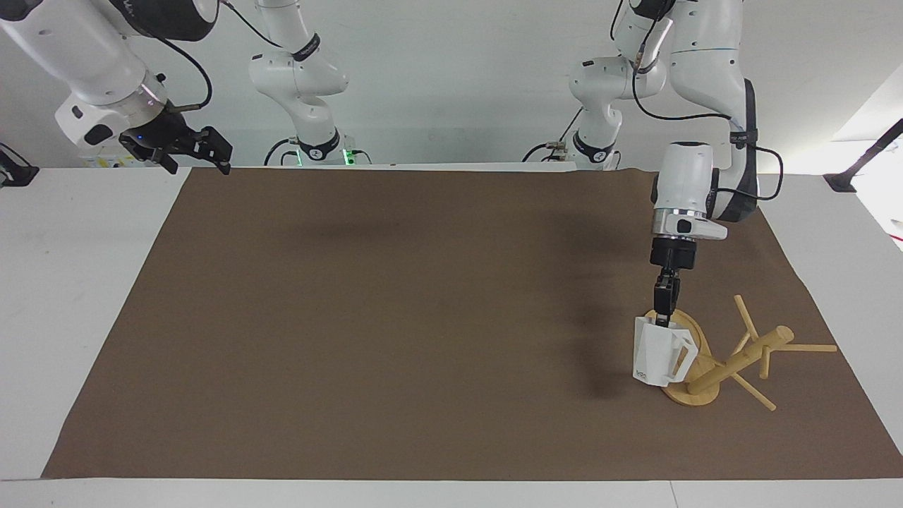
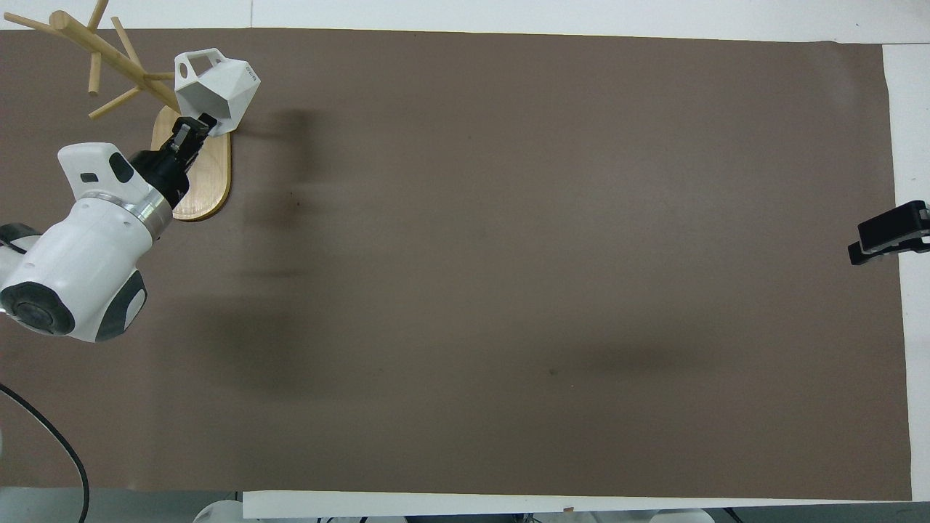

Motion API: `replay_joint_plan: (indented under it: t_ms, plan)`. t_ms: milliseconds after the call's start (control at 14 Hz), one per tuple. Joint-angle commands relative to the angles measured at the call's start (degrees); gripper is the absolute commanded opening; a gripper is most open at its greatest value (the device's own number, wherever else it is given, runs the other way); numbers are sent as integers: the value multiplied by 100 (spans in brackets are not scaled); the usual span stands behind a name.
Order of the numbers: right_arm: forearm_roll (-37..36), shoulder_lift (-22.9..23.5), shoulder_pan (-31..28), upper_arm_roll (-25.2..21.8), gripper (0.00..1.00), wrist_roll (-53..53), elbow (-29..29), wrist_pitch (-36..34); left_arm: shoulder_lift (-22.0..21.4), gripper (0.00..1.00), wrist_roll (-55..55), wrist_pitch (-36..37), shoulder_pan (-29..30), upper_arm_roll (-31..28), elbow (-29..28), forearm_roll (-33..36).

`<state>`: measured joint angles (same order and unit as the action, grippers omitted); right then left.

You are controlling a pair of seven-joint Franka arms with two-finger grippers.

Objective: Hang cup on rack
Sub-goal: 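Lower the cup onto a mug tree peg with the left gripper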

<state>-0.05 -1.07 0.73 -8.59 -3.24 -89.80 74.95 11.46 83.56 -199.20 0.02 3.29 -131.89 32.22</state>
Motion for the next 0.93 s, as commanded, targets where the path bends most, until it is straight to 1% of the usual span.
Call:
replay_joint_plan:
  t_ms: [0, 214, 357, 429, 500, 571, 643, 714, 786, 857]
  plan:
    - [-153, -51, 112, -309, 100, 130, -38, 2, 128, 0, 125, -93, 270, 66, 137, 171]
    - [-162, -51, 103, -310, 100, 227, 41, 11, 189, 0, 398, -93, 376, 58, 93, 162]
    - [-171, -77, 112, -284, 100, 262, -20, 55, 312, 0, 407, -93, 542, 66, 93, 162]
    - [-162, -95, 112, -275, 100, 279, -55, 81, 304, 0, 485, -75, 578, 66, 93, 162]
    - [-162, -113, 121, -275, 100, 280, -116, 116, 304, 10, 564, 12, 578, 66, 93, 162]
    - [-162, -121, 129, -284, 100, 262, -160, 125, 269, 52, 582, 274, 578, 58, 93, 153]
    - [-162, -122, 130, -275, 100, 262, -161, 134, 251, 94, 600, 686, 570, 66, 128, 153]
    - [-162, -130, 138, -275, 100, 262, -170, 160, 147, 100, 609, 1003, 517, 58, 137, 153]
    - [-162, -139, 147, -284, 100, 253, -187, 169, 50, 100, 600, 1224, 517, 58, 146, 153]
    - [-145, -139, 156, -319, 100, 236, -205, 161, -73, 100, 600, 1295, 586, 58, 94, 153]
